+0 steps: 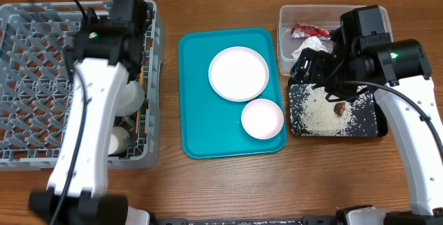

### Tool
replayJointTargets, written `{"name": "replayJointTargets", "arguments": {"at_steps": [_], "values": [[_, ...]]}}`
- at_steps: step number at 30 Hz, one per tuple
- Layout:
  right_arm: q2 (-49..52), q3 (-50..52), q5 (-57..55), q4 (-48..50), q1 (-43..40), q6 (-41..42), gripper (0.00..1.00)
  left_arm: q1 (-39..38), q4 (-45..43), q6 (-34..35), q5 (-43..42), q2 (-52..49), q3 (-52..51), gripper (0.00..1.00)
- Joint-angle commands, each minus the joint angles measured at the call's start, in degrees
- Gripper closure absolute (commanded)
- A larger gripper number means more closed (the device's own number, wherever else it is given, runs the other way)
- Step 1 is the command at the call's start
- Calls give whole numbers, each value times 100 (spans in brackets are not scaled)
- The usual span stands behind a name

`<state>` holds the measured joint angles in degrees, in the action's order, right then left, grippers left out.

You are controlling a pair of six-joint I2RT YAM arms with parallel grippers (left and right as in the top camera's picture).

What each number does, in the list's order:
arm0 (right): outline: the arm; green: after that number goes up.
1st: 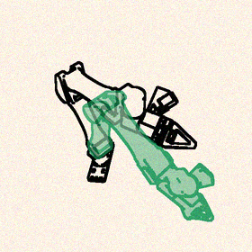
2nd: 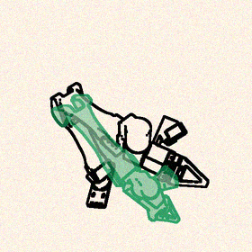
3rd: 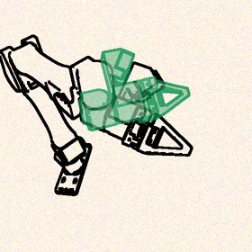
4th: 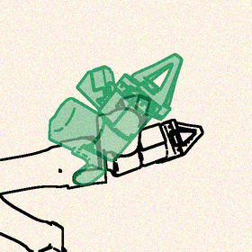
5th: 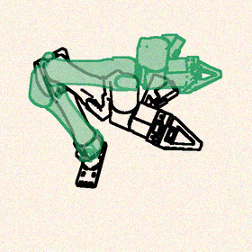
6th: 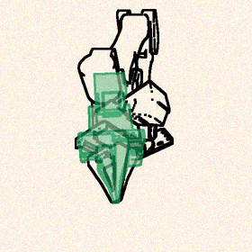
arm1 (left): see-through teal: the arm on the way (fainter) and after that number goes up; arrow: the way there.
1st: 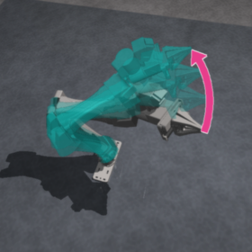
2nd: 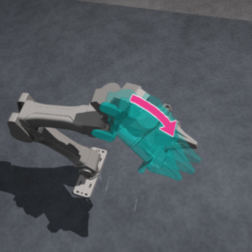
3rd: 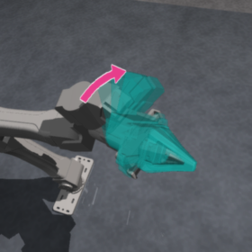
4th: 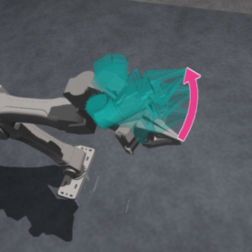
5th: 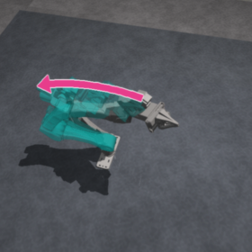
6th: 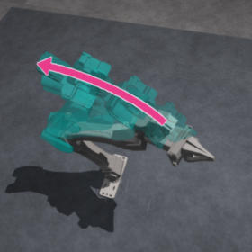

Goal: Sort waste into correct bins and load items into the dishwasher
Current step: 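Reach the left gripper to the pink bowl and grasp its rim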

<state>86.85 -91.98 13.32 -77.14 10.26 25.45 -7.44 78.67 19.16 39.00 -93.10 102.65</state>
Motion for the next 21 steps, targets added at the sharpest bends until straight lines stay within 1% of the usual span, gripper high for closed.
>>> {"name": "replayJointTargets", "arguments": {"at_steps": [1, 2, 3, 4, 6, 9, 12, 14, 16, 18, 21], "values": [[-7, -92, 31, 22, 0, -33, 0, -144, -50, -957, -2057, 581, 634, 0], [-7, -92, 31, 22, 0, -33, 0, -192, -44, -1353, -2806, 667, 758, 0], [-7, -92, 31, 22, 0, -33, 0, -260, -48, -1862, -3727, 767, 879, 0], [-7, -92, 31, 17, 0, -33, 0, -330, -85, -2142, -4380, 848, 951, 0], [-7, -92, 28, 7, 0, -33, 0, -503, -304, -2188, -5281, 981, 984, 0], [-7, -92, 31, -9, 0, -33, 0, -754, -632, -2194, -6155, 981, 955, 0], [-7, -92, 31, -20, 0, -33, 0, -949, -850, -2164, -6288, 802, 815, 0], [-7, -92, 31, -20, 0, -33, 0, -1040, -868, -1926, -6212, 568, 717, 11], [-7, -92, 31, -35, 0, -33, 0, -1119, -863, -1257, -6017, 240, 549, 22], [-7, -92, 31, -46, 0, -33, 0, -1207, -894, -693, -5939, -153, 352, 28], [-7, -92, 31, -57, 0, -33, 0, -1357, -1003, -264, -5960, -855, 146, 31]]}}
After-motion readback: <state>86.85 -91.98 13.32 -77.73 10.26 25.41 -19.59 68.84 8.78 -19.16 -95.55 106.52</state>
